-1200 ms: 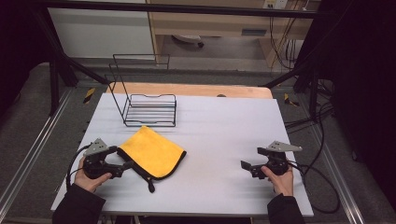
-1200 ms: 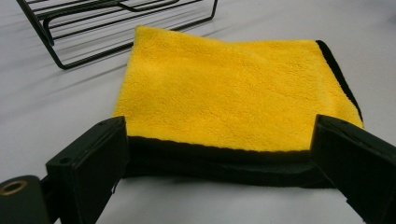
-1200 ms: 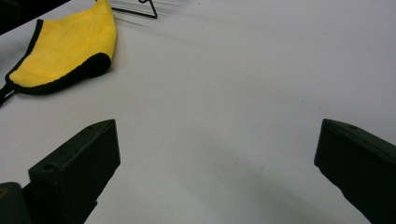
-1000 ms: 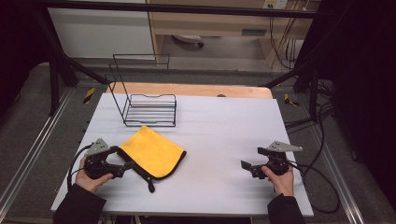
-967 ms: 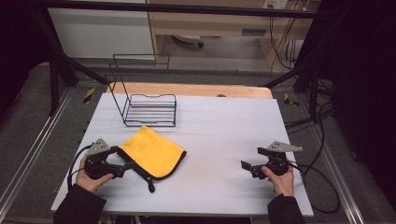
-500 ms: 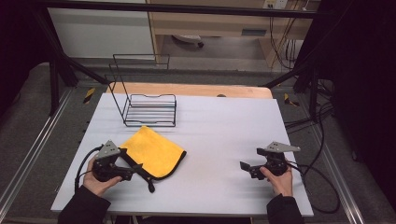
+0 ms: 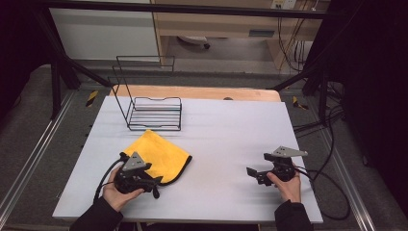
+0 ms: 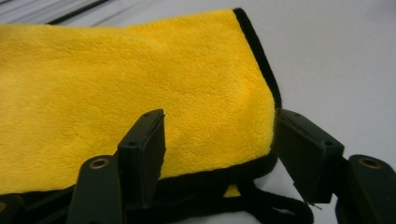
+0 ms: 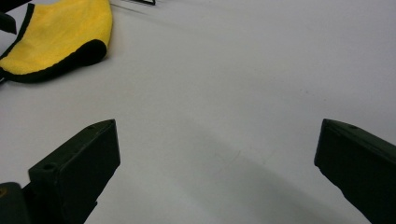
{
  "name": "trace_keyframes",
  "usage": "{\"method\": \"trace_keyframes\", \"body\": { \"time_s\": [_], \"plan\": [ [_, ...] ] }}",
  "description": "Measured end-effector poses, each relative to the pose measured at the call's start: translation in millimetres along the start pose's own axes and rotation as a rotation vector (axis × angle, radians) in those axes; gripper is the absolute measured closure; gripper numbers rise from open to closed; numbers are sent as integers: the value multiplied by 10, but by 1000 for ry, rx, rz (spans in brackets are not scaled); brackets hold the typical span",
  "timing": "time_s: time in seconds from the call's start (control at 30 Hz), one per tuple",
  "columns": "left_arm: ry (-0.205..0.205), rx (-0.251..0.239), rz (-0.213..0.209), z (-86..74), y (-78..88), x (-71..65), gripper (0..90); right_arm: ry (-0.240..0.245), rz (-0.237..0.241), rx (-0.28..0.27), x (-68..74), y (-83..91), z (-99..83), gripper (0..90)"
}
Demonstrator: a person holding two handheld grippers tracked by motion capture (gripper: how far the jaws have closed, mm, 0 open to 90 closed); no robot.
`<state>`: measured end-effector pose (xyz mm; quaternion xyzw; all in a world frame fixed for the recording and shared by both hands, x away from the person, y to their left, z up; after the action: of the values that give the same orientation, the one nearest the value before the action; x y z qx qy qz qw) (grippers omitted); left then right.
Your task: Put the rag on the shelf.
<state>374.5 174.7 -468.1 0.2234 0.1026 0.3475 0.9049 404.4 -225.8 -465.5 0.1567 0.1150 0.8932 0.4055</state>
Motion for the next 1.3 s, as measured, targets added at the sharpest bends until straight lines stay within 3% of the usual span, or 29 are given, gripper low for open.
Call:
{"method": "trace_keyframes", "body": {
  "time_s": [0.17,0.3,0.53,0.93,1.13,1.3],
  "plan": [
    [-13,44,-27,-64,-84,-62,409,-3,-2,-3,0,1,2,8],
    [-22,66,-18,-98,-131,-76,463,-3,0,2,2,0,-2,8],
    [-3,69,0,-119,-171,-64,531,-2,-3,0,1,-4,-2,8],
    [32,115,11,-89,-209,-34,652,-1,-2,-1,4,-19,2,8],
    [36,121,-4,-79,-201,-29,798,4,6,9,32,-43,2,8],
    [34,120,-18,-73,-186,-19,821,11,11,18,49,-65,-3,7]
  ]
}}
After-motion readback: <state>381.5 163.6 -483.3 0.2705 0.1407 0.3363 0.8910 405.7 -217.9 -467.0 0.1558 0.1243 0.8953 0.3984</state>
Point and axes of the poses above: each handheld gripper's, and its own axes: y roughly backward along the jaws, z roughly out of its top, x roughly to its left, the point moved 6 cm from there along -y, roughly forward along the jaws, and after that the axes turned 14 degrees about -x, right-handed, at the moved point
